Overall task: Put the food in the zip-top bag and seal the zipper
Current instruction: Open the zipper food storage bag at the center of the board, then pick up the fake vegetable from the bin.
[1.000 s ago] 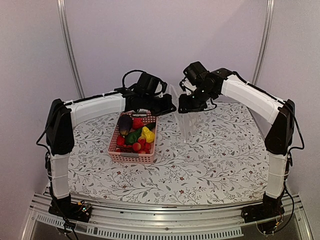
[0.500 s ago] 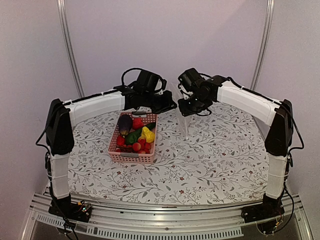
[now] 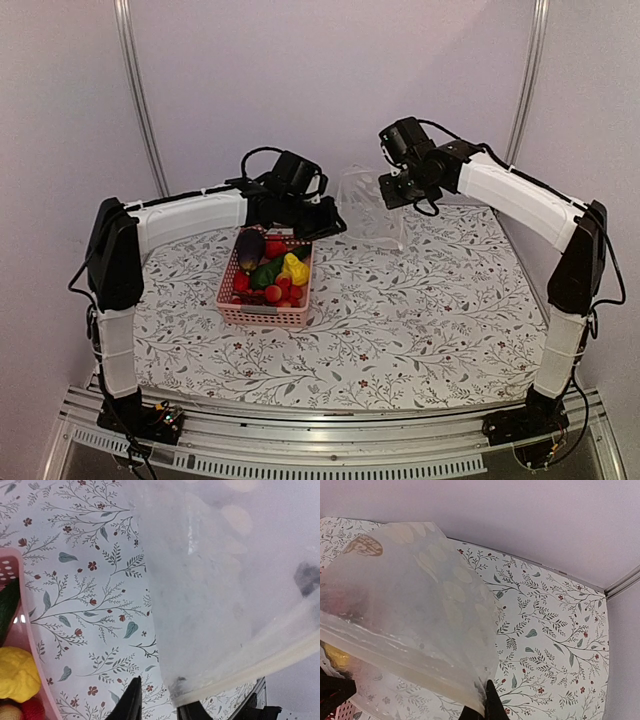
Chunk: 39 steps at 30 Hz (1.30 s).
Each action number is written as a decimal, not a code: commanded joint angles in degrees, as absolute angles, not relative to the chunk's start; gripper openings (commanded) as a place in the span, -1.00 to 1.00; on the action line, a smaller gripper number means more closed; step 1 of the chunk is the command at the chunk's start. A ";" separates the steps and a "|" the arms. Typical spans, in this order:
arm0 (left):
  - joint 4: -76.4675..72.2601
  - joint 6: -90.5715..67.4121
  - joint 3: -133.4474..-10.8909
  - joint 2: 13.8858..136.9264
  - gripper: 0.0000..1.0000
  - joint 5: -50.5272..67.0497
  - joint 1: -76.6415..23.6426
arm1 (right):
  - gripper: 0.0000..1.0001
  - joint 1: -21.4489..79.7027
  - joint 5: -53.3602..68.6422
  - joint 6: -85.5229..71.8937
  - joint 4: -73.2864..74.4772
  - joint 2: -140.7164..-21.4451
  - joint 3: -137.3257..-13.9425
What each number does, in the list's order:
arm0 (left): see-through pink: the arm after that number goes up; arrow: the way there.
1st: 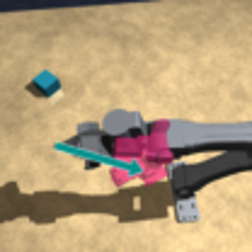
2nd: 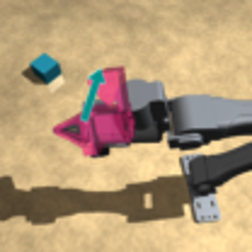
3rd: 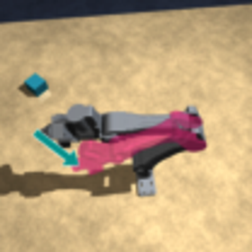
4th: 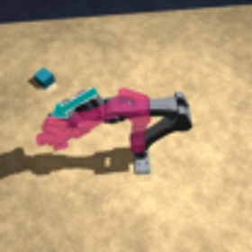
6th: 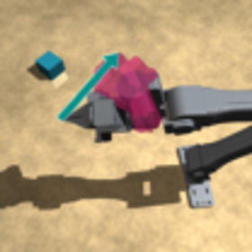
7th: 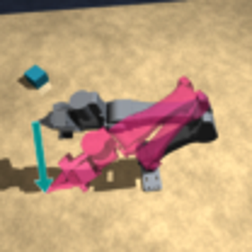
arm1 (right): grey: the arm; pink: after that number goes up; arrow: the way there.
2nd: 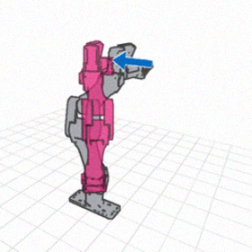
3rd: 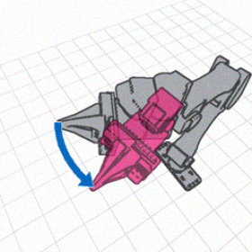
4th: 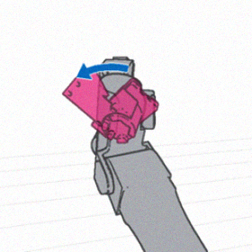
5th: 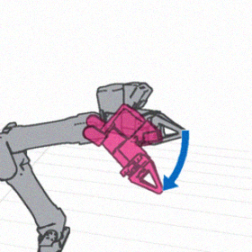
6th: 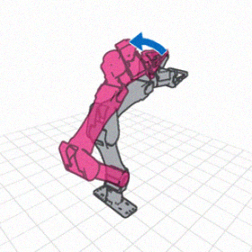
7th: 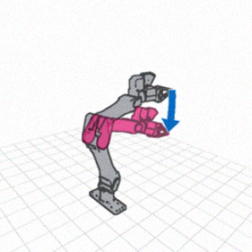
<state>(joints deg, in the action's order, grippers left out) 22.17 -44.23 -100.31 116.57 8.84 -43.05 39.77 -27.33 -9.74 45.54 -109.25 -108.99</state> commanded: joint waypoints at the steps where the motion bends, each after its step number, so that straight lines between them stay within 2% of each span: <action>1: 21.77 -40.40 -99.24 111.96 -0.32 9.67 -42.76 | -1.00 39.55 -26.98 -8.57 45.84 -107.99 -107.84; 5: 17.08 -30.74 -95.97 106.58 0.14 9.72 -44.41 | -1.00 39.51 -25.21 -9.37 47.22 -108.02 -107.37; 8: 16.49 -27.81 -91.93 101.41 0.43 10.42 -45.13 | -1.00 39.54 -25.37 -9.74 49.11 -108.10 -107.29; 9: 16.64 -27.55 -90.13 99.65 0.45 10.56 -45.10 | -1.00 39.55 -25.75 -9.71 50.08 -108.15 -107.45; 17: 20.59 -25.82 -71.38 85.14 0.48 5.60 -44.64 | -1.00 39.02 -32.87 -9.36 56.10 -105.76 -104.35; 22: 31.94 -25.57 -70.97 85.54 0.48 -4.58 -44.49 | -1.00 36.75 -26.48 -12.31 53.15 -99.09 -96.04; 28: 48.33 -32.94 -76.90 89.95 0.46 -9.87 -44.03 | -1.00 36.47 -20.62 -11.53 51.32 -96.04 -90.72; 33: 49.79 -36.56 -76.45 86.94 0.45 -10.97 -42.22 | -1.00 36.48 -18.49 -12.42 52.40 -94.96 -91.79; 39: 46.80 -37.38 -76.35 86.92 0.41 -8.54 -33.88 | -1.00 36.46 -21.87 -10.74 54.61 -96.13 -92.25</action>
